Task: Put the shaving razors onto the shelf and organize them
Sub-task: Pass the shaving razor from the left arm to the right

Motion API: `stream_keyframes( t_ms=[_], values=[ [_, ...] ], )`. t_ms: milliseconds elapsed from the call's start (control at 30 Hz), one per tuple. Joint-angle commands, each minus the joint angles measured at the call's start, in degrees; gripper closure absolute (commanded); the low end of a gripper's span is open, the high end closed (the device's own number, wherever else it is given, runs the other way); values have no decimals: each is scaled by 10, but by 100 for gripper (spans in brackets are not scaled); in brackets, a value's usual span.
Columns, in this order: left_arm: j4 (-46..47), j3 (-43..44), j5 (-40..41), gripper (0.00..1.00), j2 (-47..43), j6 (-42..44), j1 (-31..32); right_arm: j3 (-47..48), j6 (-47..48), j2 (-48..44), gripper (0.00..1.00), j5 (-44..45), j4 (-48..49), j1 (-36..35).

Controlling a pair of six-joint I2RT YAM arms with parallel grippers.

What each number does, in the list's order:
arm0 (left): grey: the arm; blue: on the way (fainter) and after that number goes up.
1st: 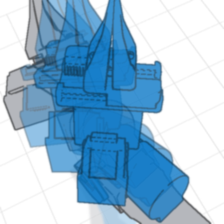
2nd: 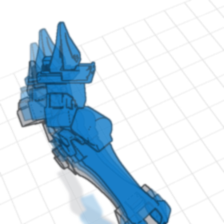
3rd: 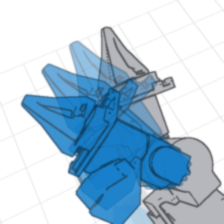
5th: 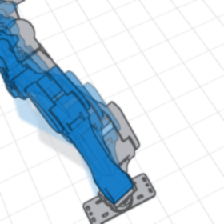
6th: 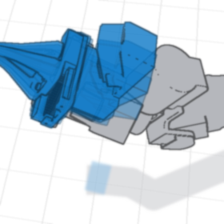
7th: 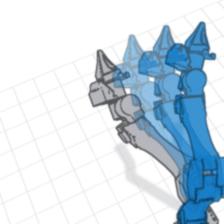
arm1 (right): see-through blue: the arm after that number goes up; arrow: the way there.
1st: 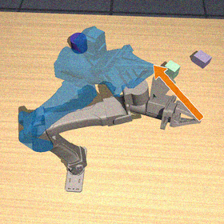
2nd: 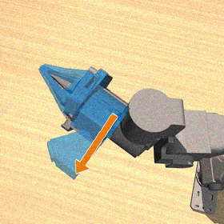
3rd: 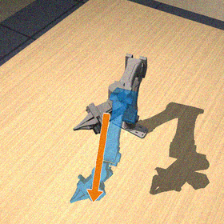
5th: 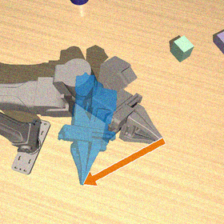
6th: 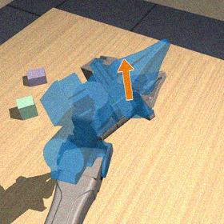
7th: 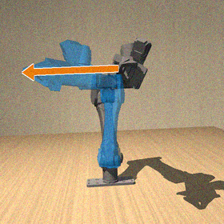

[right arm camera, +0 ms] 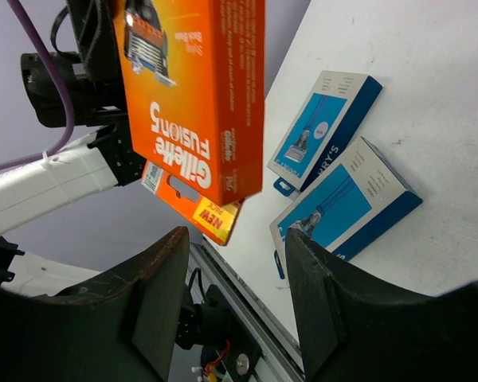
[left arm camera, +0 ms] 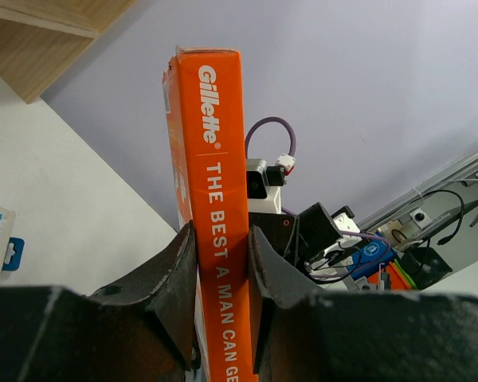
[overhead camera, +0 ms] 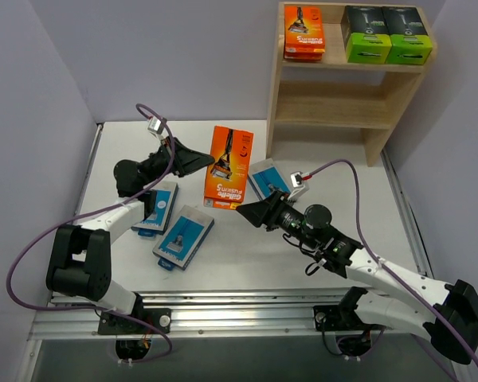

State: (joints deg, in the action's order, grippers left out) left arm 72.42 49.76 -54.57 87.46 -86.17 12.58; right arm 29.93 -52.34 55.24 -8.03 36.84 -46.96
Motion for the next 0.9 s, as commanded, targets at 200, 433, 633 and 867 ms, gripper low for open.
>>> stream_keyframes(
  t_ms=[200, 433, 633, 867],
  values=[
    [132, -15, 13, 98, -9, -30, -1, 42, 8, 28, 53, -17, 79, -3],
    [144, -20, 24, 98, -12, -52, -1, 44, 6, 29, 53, -15, 84, -3],
    [162, -31, 36, 98, -12, -75, -1, 46, 5, 26, 55, -10, 83, -3],
    [163, -41, 38, 98, -11, -70, 8, 47, -1, 28, 57, -10, 93, -2]
  ],
)
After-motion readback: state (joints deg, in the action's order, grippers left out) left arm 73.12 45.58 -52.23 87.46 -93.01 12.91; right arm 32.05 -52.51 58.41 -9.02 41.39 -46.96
